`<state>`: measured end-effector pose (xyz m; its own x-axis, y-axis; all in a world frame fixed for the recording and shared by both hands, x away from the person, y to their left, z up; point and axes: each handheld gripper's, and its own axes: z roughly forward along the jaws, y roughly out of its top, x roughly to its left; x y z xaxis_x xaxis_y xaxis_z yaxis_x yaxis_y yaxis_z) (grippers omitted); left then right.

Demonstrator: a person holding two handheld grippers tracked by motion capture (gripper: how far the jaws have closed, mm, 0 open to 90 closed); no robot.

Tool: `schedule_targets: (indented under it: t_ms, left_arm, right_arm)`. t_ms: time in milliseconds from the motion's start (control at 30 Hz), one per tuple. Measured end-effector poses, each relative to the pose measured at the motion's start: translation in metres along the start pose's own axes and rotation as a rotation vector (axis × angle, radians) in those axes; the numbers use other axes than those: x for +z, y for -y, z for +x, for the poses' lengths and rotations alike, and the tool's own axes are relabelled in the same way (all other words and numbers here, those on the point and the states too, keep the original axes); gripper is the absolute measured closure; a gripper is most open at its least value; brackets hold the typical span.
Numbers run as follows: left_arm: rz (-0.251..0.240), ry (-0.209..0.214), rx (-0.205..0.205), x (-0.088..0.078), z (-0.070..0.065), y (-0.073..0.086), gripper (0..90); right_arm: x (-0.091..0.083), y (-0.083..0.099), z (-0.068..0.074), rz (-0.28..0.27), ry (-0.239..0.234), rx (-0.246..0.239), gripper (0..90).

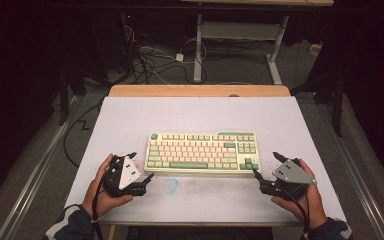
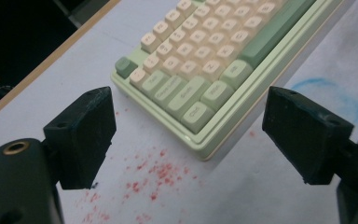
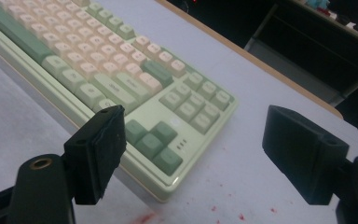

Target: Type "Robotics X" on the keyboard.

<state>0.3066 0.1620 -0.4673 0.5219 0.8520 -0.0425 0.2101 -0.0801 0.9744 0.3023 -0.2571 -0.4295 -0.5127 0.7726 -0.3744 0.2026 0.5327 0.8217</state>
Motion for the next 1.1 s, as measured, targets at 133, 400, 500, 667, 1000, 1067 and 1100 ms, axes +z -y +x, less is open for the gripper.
schedule_targets:
  t_ms: [133, 400, 500, 667, 1000, 1067, 1100]
  left_arm:
    - [0.018, -0.015, -0.008, -0.002, 0.007, 0.005, 16.1]
    - [0.033, -0.04, -0.037, -0.003, 0.014, 0.009, 16.1]
    - [0.046, -0.055, -0.049, -0.002, 0.016, 0.013, 16.1]
    - [0.077, -0.062, -0.043, -0.002, 0.016, 0.021, 16.2]
    - [0.099, -0.055, -0.045, -0.003, 0.014, 0.027, 16.3]
    - [0.099, -0.053, -0.042, -0.004, 0.013, 0.027, 16.3]
    - [0.095, -0.05, -0.046, -0.005, 0.013, 0.026, 16.3]
  right_arm:
    - [0.0, 0.008, -0.005, 0.006, 0.007, 0.009, 22.2]
    - [-0.003, 0.028, -0.02, 0.038, 0.047, 0.041, 22.1]
    - [-0.004, 0.039, -0.025, 0.058, 0.062, 0.062, 22.1]
    - [-0.007, 0.054, -0.03, 0.083, 0.073, 0.098, 22.1]
    - [-0.008, 0.058, -0.027, 0.087, 0.065, 0.087, 22.1]
    - [-0.009, 0.056, -0.025, 0.08, 0.063, 0.086, 22.1]
    - [-0.009, 0.055, -0.025, 0.074, 0.063, 0.078, 22.1]
